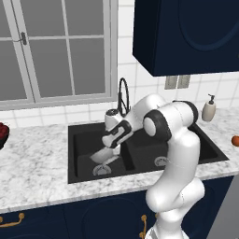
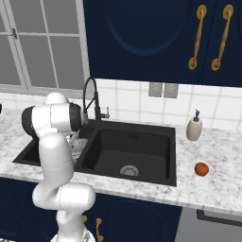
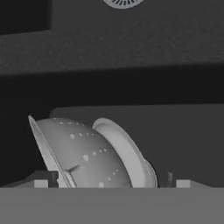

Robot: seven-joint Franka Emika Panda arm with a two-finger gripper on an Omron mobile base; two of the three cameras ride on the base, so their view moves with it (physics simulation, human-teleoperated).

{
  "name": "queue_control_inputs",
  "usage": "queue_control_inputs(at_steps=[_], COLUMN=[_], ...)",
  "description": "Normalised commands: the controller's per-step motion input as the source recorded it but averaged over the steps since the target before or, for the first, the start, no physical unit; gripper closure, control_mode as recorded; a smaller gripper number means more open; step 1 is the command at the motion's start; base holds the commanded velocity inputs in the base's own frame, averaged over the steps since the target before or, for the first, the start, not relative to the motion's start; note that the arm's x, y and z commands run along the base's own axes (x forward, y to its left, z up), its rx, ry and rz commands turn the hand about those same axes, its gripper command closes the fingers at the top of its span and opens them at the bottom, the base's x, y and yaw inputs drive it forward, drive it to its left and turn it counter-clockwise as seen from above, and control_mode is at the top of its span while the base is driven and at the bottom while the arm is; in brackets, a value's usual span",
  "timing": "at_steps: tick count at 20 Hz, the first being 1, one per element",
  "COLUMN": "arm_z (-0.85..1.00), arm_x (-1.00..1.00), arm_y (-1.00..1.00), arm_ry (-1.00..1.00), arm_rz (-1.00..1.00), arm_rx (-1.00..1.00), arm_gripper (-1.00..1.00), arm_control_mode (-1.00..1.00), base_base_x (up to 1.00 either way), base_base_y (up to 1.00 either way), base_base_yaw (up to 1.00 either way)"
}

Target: Put the colander in the sink, put the orange in the colander, and turn on the sink faucet and pour water over the colander.

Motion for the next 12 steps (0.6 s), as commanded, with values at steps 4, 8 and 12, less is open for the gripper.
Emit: queue_control_inputs(at_steps=[4, 8, 12], arm_z=[0.13, 0.17, 0.36], arm_x=[-0.63, -0.59, -0.31], arm_y=[0.0, 0.0, 0.0], arm_ry=[0.05, 0.09, 0.09], arm_rz=[-0.05, -0.06, -0.06], arm_rx=[0.0, 0.0, 0.0], arm_gripper=[-1.0, -1.0, -1.0], arm_control_mode=[-1.0, -1.0, -1.0], base_base_x=[0.0, 0.0, 0.0], base_base_y=[0.0, 0.0, 0.0], base_base_yaw=[0.0, 0.0, 0.0])
